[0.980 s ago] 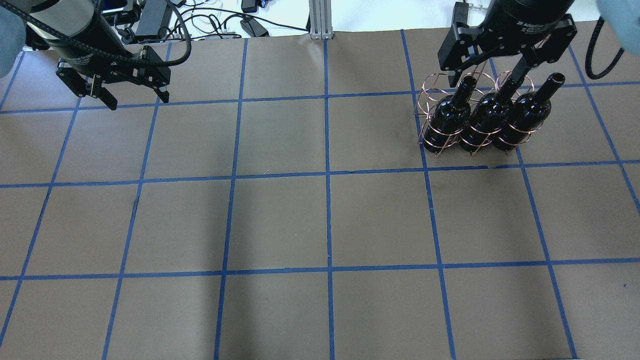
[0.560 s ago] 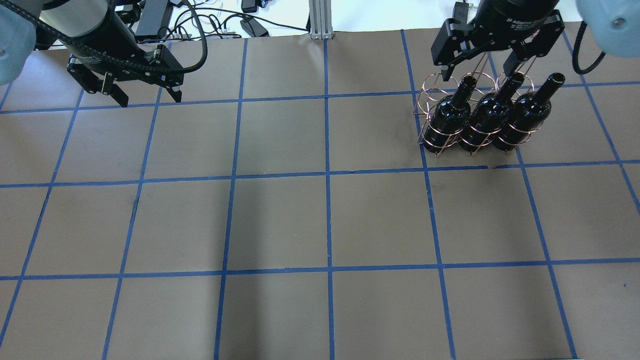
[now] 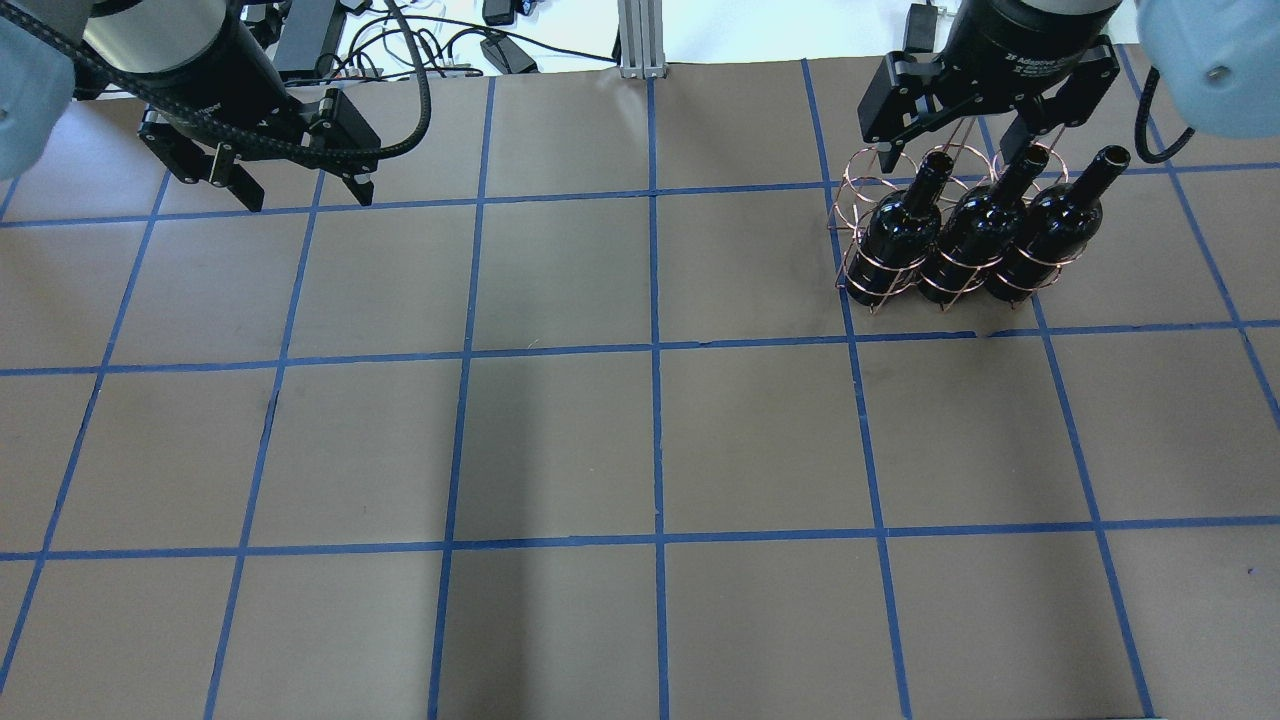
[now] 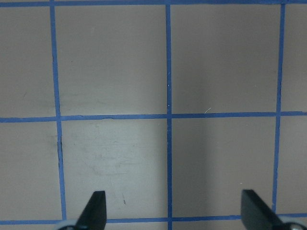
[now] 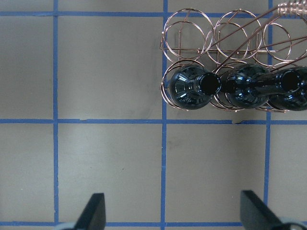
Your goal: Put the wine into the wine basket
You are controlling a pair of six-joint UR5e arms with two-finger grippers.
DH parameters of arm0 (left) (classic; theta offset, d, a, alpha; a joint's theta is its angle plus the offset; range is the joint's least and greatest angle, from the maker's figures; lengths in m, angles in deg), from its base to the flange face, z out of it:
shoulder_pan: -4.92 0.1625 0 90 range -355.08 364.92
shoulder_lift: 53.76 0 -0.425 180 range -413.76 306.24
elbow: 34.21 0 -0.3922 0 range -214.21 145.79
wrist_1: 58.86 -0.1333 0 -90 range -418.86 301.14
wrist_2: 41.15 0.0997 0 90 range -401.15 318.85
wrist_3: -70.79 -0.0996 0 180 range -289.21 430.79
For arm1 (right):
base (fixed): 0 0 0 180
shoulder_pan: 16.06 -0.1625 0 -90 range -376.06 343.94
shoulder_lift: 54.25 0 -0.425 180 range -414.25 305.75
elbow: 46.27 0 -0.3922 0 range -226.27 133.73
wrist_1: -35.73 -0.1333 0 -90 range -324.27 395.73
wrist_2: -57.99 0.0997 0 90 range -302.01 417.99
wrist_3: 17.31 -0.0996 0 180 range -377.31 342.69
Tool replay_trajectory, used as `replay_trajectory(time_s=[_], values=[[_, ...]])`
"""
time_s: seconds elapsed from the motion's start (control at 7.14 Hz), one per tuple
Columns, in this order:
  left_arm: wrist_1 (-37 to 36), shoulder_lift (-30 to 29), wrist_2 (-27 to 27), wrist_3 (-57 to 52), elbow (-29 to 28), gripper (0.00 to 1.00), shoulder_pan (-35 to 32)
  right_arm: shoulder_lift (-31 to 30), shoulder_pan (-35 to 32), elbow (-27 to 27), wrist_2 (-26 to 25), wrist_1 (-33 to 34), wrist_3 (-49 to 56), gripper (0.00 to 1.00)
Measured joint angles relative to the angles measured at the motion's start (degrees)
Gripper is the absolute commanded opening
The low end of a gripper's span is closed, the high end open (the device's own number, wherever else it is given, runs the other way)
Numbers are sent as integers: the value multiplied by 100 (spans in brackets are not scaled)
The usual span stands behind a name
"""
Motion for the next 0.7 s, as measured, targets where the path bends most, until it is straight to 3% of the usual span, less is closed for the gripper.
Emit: replay_trajectory(time_s=[0.7], values=[[8, -3, 3, -10, 1, 100, -2, -20, 4, -24, 122, -43, -53, 100]])
